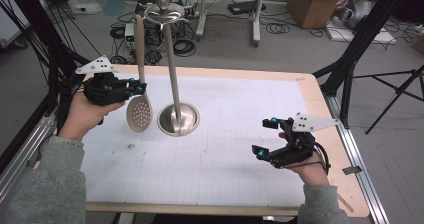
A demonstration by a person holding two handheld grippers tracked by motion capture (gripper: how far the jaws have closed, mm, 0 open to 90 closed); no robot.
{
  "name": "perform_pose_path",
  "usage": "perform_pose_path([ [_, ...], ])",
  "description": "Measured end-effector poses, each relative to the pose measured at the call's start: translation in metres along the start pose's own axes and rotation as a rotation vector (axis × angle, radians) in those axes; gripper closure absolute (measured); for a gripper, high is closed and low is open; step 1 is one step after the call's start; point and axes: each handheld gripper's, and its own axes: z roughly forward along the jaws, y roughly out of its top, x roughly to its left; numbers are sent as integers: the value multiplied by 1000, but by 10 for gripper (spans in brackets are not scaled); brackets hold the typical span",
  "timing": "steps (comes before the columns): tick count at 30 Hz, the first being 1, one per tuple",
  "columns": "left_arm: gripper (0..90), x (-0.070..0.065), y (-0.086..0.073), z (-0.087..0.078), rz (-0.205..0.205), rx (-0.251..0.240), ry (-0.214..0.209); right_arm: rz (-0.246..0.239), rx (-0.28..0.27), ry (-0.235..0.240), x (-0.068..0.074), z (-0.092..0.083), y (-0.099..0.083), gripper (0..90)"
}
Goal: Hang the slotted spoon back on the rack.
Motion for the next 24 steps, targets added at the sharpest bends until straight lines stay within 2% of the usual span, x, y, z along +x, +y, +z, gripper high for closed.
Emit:
perform_pose_path([
  [12,746,1,-1,5,-3,-3,23,-3,2,-1,0,0,0,52],
  [14,654,1,-1,7,-12,-17,17,-5,1,-2,-1,0,0,52],
  [18,511,-2,-3,9,14,-9,18,-4,3,-2,0,1,0,52],
  [24,384,-7,-9,11,73,-18,7,-8,9,-3,0,1,0,52],
])
